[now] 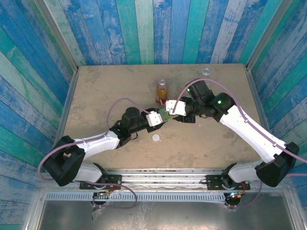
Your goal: Screw on the bottle caps
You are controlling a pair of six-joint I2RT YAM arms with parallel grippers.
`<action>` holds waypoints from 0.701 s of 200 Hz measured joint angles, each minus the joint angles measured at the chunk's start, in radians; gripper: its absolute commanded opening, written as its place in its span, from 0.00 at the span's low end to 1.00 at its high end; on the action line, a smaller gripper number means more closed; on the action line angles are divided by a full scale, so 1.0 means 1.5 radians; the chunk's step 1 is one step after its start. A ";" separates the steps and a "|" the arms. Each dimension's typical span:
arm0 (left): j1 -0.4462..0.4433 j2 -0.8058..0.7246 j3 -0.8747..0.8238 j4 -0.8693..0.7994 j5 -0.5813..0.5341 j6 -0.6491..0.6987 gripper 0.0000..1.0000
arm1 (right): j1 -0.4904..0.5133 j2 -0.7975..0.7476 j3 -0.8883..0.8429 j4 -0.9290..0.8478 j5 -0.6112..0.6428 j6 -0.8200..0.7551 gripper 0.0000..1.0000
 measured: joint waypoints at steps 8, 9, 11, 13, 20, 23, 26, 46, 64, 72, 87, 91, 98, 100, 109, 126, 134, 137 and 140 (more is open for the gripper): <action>0.000 -0.002 0.000 0.000 0.000 0.000 0.59 | 0.000 0.003 0.002 -0.002 -0.001 -0.003 0.43; 0.000 -0.002 0.000 0.000 0.000 0.000 0.59 | 0.000 0.003 0.002 -0.003 -0.001 -0.002 0.43; 0.000 -0.002 0.000 0.000 0.001 0.001 0.59 | 0.000 0.004 0.003 -0.003 -0.001 -0.003 0.43; 0.000 -0.002 0.000 0.000 0.001 0.000 0.59 | 0.000 0.004 0.003 -0.004 -0.001 -0.003 0.43; 0.000 -0.002 0.000 0.000 0.002 0.001 0.59 | 0.000 0.005 0.005 -0.005 -0.001 -0.004 0.44; 0.000 -0.002 0.000 0.000 0.002 0.001 0.59 | 0.000 0.005 0.005 -0.005 -0.001 -0.004 0.44; 0.000 -0.002 0.000 -0.001 0.003 0.001 0.59 | 0.000 0.006 0.006 -0.005 -0.001 -0.005 0.44; 0.000 -0.002 0.000 -0.006 0.004 0.001 0.59 | 0.000 0.006 0.008 -0.007 -0.003 -0.005 0.46; 0.000 -0.002 0.000 -0.011 0.005 0.003 0.59 | 0.000 0.006 0.008 -0.009 -0.003 -0.005 0.47; 0.000 -0.002 0.000 -0.015 0.005 0.003 0.59 | 0.000 0.006 0.009 -0.009 -0.003 -0.005 0.47; 0.000 -0.002 0.000 -0.022 0.005 0.006 0.59 | 0.001 0.006 0.009 -0.009 -0.003 -0.005 0.45; 0.000 -0.002 0.000 -0.024 0.005 0.007 0.59 | 0.001 0.006 0.010 -0.009 -0.003 -0.005 0.45; 0.000 -0.002 0.000 -0.025 0.005 0.008 0.59 | 0.003 0.006 0.010 -0.009 -0.003 -0.005 0.45; 0.000 -0.002 0.000 -0.026 0.005 0.008 0.59 | 0.003 0.006 0.010 -0.009 -0.003 -0.005 0.44; 0.000 -0.002 0.000 -0.028 0.005 0.010 0.59 | 0.004 0.008 0.011 -0.009 -0.002 -0.004 0.44; 0.000 -0.002 0.000 -0.032 0.005 0.013 0.59 | 0.008 0.012 0.012 -0.009 -0.001 -0.004 0.44; 0.000 -0.002 0.001 -0.035 0.005 0.014 0.59 | 0.009 0.014 0.012 -0.009 -0.001 -0.004 0.43; 0.000 -0.002 0.001 -0.035 0.005 0.014 0.59 | 0.009 0.014 0.012 -0.009 -0.001 -0.004 0.43; 0.000 -0.002 0.002 -0.035 0.005 0.015 0.59 | 0.010 0.015 0.012 -0.009 -0.001 -0.004 0.42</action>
